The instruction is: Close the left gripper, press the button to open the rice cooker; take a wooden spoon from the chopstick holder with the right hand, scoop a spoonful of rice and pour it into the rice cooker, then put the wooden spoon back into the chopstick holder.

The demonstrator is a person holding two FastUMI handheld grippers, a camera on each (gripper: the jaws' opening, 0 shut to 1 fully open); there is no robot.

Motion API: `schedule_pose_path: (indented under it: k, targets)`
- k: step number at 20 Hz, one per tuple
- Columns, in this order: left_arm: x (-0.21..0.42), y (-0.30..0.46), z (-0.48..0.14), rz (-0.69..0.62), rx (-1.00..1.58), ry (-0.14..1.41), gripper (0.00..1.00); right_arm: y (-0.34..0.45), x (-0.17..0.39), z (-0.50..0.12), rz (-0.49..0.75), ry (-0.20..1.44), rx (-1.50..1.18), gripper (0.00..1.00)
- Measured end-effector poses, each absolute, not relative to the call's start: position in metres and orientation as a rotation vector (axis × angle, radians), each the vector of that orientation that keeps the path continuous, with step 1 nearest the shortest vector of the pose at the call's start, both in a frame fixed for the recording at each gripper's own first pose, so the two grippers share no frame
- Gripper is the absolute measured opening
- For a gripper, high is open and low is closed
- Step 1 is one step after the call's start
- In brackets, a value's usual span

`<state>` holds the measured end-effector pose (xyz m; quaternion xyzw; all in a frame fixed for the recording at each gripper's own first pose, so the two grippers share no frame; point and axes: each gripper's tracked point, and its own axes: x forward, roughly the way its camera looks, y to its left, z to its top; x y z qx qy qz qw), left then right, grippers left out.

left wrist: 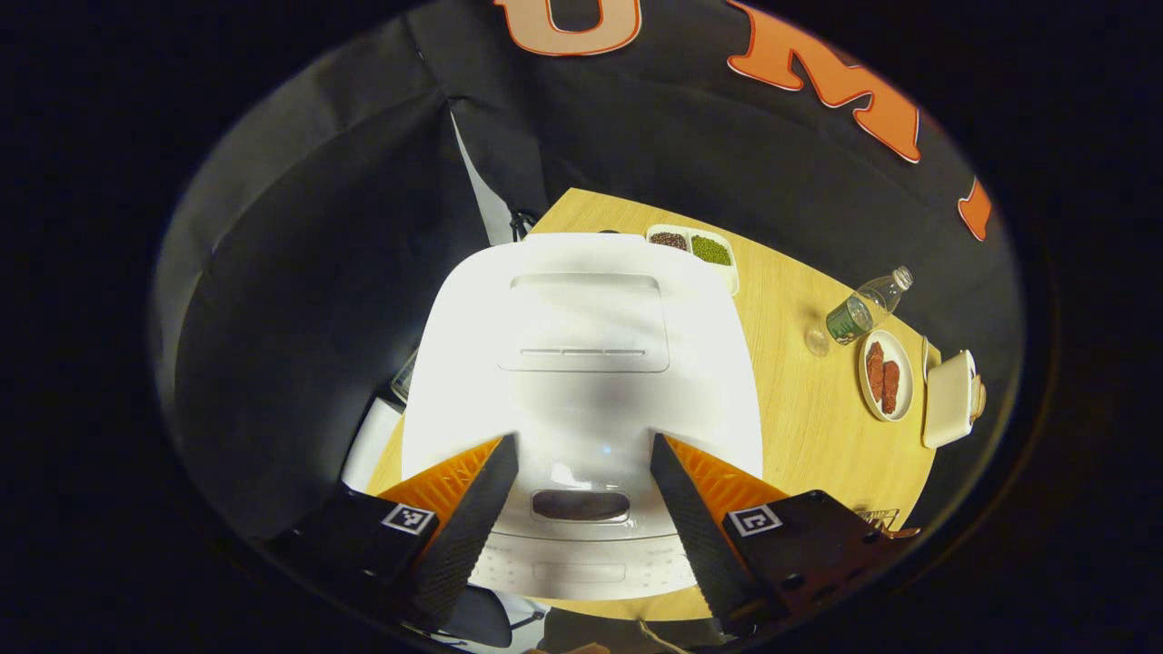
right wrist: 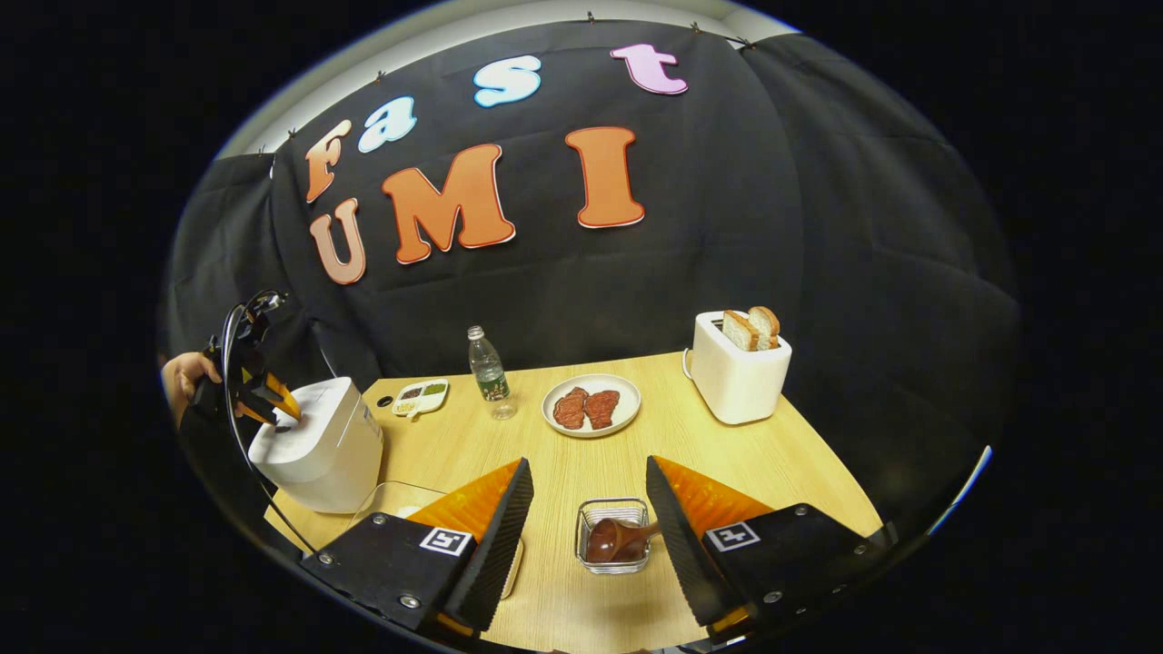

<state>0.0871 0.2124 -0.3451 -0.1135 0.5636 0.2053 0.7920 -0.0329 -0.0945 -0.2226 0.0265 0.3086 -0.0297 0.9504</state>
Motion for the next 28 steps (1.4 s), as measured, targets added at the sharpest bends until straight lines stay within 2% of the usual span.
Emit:
schedule_pose_path:
  k: [8, 9, 14, 19, 28]
  targets:
    - [0.092, 0.207, -0.325, 0.427, -0.217, 0.943, 1.0, -0.06, -0.007, -0.207, 0.049, 0.582, -0.01, 0.78]
    - [0.085, 0.211, -0.314, 0.449, -0.192, 0.926, 1.0, -0.056, -0.004, -0.206, 0.06, 0.58, -0.022, 0.79]
    - [0.099, 0.186, -0.217, 0.38, -0.05, 0.586, 1.0, -0.031, 0.022, -0.175, 0.104, 0.473, -0.072, 0.78]
    - [0.059, 0.134, -0.128, 0.309, 0.03, 0.315, 1.0, 0.007, 0.046, -0.129, 0.157, 0.306, -0.132, 0.78]
    - [0.012, 0.081, -0.07, 0.258, 0.077, 0.095, 1.0, 0.055, 0.058, -0.068, 0.242, 0.11, -0.102, 0.8]
